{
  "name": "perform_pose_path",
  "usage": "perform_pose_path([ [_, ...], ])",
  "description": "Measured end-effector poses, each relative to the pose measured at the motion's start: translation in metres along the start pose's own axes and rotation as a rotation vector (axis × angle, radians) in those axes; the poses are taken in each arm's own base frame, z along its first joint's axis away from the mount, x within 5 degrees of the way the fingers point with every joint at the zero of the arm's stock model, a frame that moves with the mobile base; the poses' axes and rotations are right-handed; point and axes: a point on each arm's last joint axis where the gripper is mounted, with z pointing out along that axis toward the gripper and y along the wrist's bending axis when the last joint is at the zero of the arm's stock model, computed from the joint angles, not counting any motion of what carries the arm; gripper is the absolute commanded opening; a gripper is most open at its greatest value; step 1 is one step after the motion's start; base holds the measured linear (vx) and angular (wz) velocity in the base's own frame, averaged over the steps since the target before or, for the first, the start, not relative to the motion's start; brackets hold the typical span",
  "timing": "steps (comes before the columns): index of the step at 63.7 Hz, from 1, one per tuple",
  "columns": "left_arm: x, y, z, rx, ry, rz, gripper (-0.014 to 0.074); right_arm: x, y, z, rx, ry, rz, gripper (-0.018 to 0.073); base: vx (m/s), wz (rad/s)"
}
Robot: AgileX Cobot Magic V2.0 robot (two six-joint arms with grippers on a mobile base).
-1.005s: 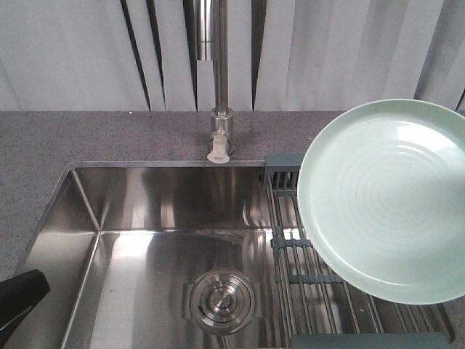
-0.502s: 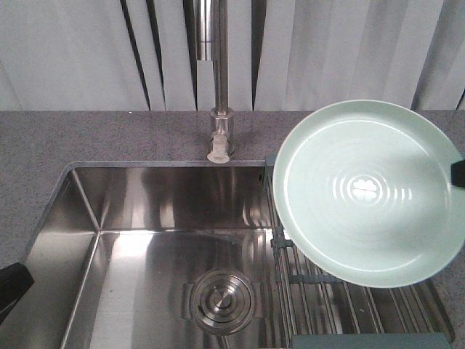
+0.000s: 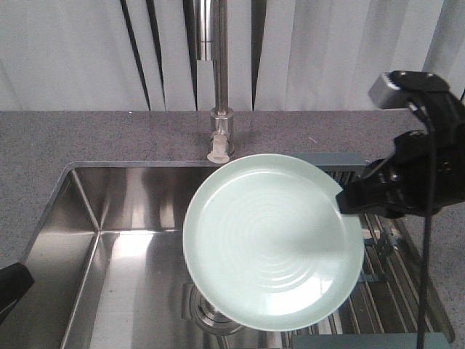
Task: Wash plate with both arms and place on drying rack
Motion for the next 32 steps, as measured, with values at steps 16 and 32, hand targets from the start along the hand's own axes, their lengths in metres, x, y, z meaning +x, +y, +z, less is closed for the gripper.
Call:
perform_pose_path([
  [16, 0.001, -0.001, 0.000, 0.014, 0.008, 0.000, -0.0006, -0.014, 0.032, 0.053, -0.036, -0.008, -0.007, -0.0005, 0.00, 0.00],
  [32, 0.002, -0.003, 0.000, 0.033, 0.020, 0.000, -0.0006, -0.031, 0.028, 0.084, 0.005, -0.102, 0.041, -0.0005, 0.00, 0.00],
])
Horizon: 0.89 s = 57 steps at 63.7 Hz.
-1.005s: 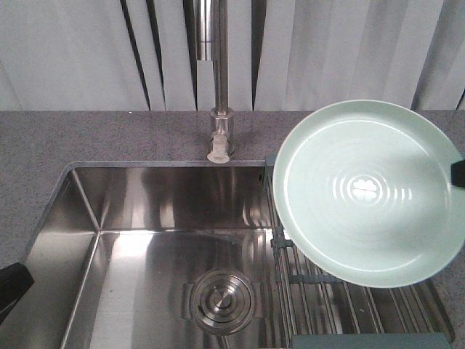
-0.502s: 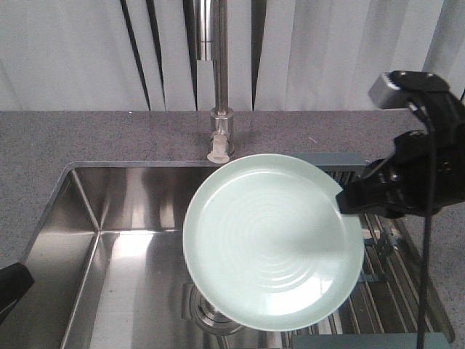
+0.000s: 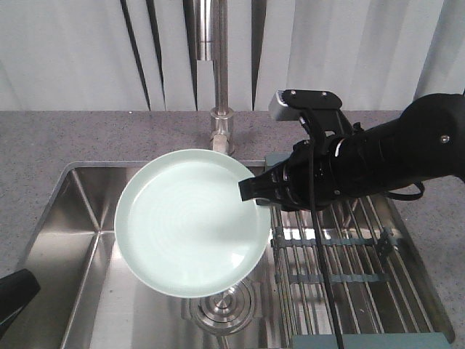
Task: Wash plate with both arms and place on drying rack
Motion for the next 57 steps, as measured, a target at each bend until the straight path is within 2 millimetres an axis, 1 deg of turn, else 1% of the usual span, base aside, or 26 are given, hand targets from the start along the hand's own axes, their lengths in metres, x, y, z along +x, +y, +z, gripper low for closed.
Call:
perform_pose_path([
  [7, 0.000, 0.000, 0.000, 0.000, 0.000, 0.000, -0.0006, -0.014, 0.000, 0.000, 0.017, -0.060, -0.011, -0.0005, 0.00, 0.00],
  [11, 0.000, 0.000, 0.000, 0.002, 0.001, 0.000, -0.0006, -0.025, 0.001, -0.006, 0.038, -0.099, -0.023, -0.0005, 0.00, 0.00],
  [17, 0.000, -0.001, 0.000, 0.008, 0.005, 0.000, -0.0006, -0.035, -0.001, -0.014, 0.101, -0.130, -0.046, -0.0005, 0.00, 0.00],
  [23, 0.001, -0.001, 0.000, 0.013, 0.008, 0.000, -0.0006, -0.040, -0.005, -0.022, 0.186, -0.112, -0.072, -0.0005, 0.00, 0.00],
  [27, 0.001, -0.001, 0.000, 0.015, 0.009, 0.000, -0.0006, -0.039, -0.011, -0.026, 0.262, -0.067, -0.095, -0.0005, 0.00, 0.00],
  [32, 0.001, -0.001, 0.000, 0.015, 0.009, 0.000, -0.0006, -0.032, -0.017, -0.029, 0.330, 0.018, -0.103, -0.0005, 0.00, 0.00],
  [41, 0.001, -0.001, 0.000, 0.016, 0.009, 0.000, -0.0006, -0.020, -0.018, -0.039, 0.368, 0.150, -0.109, -0.0005, 0.00, 0.00],
  [50, 0.001, -0.001, 0.000, 0.016, 0.009, 0.000, -0.0006, -0.012, -0.007, -0.052, 0.274, 0.202, -0.092, -0.0005, 0.00, 0.00],
  [57, 0.001, -0.002, 0.000, 0.020, 0.012, 0.000, -0.0006, -0.010, 0.007, -0.050, 0.130, 0.211, -0.064, -0.0005, 0.00, 0.00],
])
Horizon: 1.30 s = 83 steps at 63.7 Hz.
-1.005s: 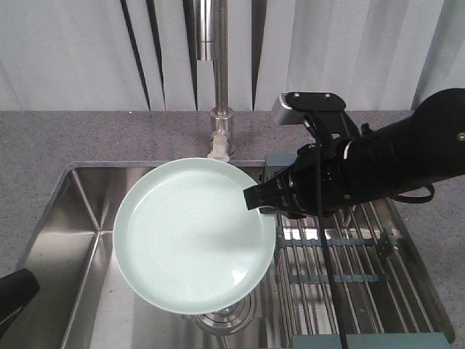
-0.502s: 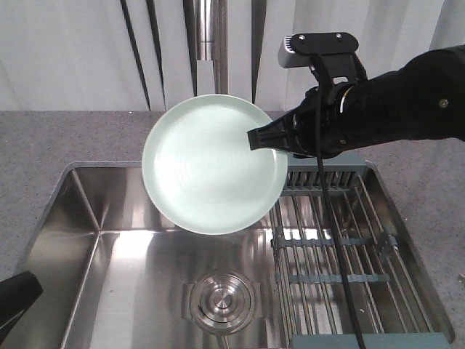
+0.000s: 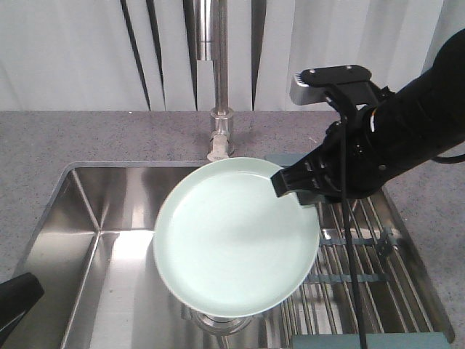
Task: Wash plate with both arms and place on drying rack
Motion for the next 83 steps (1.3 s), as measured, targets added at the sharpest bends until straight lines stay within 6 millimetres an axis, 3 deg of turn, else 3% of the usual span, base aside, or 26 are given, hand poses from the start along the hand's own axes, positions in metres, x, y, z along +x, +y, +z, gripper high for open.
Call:
perform_pose_path([
  [11, 0.000, 0.000, 0.000, 0.003, 0.002, 0.000, -0.0006, -0.018, 0.007, 0.019, -0.111, -0.108, 0.044, -0.0005, 0.00, 0.00],
  [21, 0.000, 0.000, 0.000, 0.003, 0.002, 0.000, -0.0006, -0.037, -0.001, 0.048, -0.079, -0.202, 0.063, -0.0005, 0.00, 0.00],
  [26, 0.000, 0.000, 0.000, 0.003, 0.002, 0.000, -0.0006, -0.041, -0.010, 0.053, -0.037, -0.232, 0.077, -0.0005, 0.00, 0.00],
  [32, 0.000, 0.000, 0.000, 0.003, 0.002, 0.000, -0.0006, -0.042, -0.027, 0.047, 0.028, -0.255, 0.102, -0.0005, 0.00, 0.00],
  [40, 0.000, 0.000, 0.000, 0.003, 0.002, 0.000, -0.0006, -0.033, -0.046, 0.023, 0.108, -0.228, 0.109, -0.0005, 0.00, 0.00],
  [47, 0.000, 0.000, 0.000, 0.003, 0.002, 0.000, -0.0006, -0.017, -0.048, 0.001, 0.158, -0.147, 0.079, -0.0005, 0.00, 0.00],
  [58, 0.000, 0.000, 0.000, 0.003, 0.002, 0.000, -0.0006, 0.006, -0.040, -0.019, 0.131, 0.008, 0.058, -0.0005, 0.00, 0.00],
  [66, 0.000, 0.000, 0.000, 0.003, 0.002, 0.000, -0.0006, 0.010, -0.027, -0.021, 0.013, 0.027, 0.043, -0.0005, 0.00, 0.00],
  [76, 0.000, 0.000, 0.000, 0.003, 0.002, 0.000, -0.0006, 0.002, 0.003, -0.007, -0.112, -0.053, -0.001, -0.0004, 0.00, 0.00],
  [83, 0.000, 0.000, 0.000, 0.003, 0.002, 0.000, -0.0006, -0.010, 0.028, 0.015, -0.158, -0.126, -0.042, -0.0004, 0.00, 0.00],
])
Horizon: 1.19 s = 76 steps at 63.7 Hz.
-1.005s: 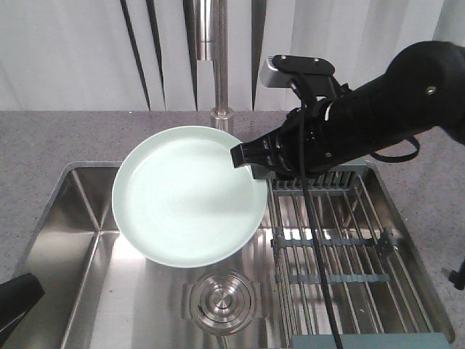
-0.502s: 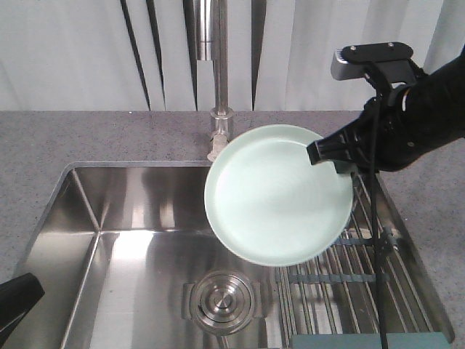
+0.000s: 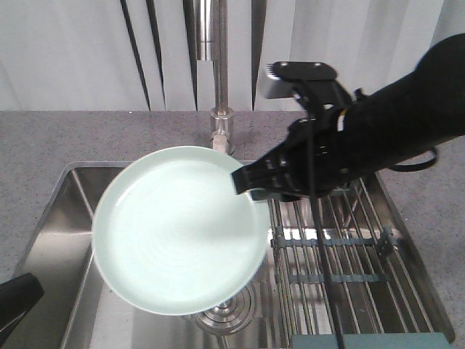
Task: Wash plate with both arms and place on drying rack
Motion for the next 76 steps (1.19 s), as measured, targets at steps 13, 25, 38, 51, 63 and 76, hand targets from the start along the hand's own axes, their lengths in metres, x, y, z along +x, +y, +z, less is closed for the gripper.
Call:
perform_pose_path([
  [13, 0.000, 0.000, 0.000, 0.000, 0.000, 0.000, -0.0006, -0.013, 0.002, 0.042, 0.052, -0.094, -0.029, -0.0004, 0.00, 0.00],
  [25, 0.000, 0.000, 0.000, 0.000, 0.000, 0.000, -0.0006, -0.015, -0.016, 0.026, 0.232, -0.133, -0.049, -0.0004, 0.00, 0.00],
  [38, 0.000, 0.000, 0.000, 0.000, 0.000, 0.000, -0.0006, -0.004, -0.022, -0.022, 0.412, -0.100, -0.118, -0.0004, 0.00, 0.00],
  [51, 0.000, 0.000, 0.000, 0.000, -0.001, 0.001, -0.0006, 0.005, -0.031, -0.068, 0.612, -0.124, -0.140, -0.0003, 0.00, 0.00],
  [63, 0.000, 0.000, 0.000, 0.000, -0.001, 0.001, -0.0006, 0.010, -0.071, -0.089, 0.777, -0.100, -0.009, -0.0003, 0.00, 0.00],
  [76, 0.000, 0.000, 0.000, 0.000, -0.001, 0.001, -0.0006, 0.018, -0.123, -0.094, 0.839, 0.001, 0.114, -0.0003, 0.00, 0.00],
])
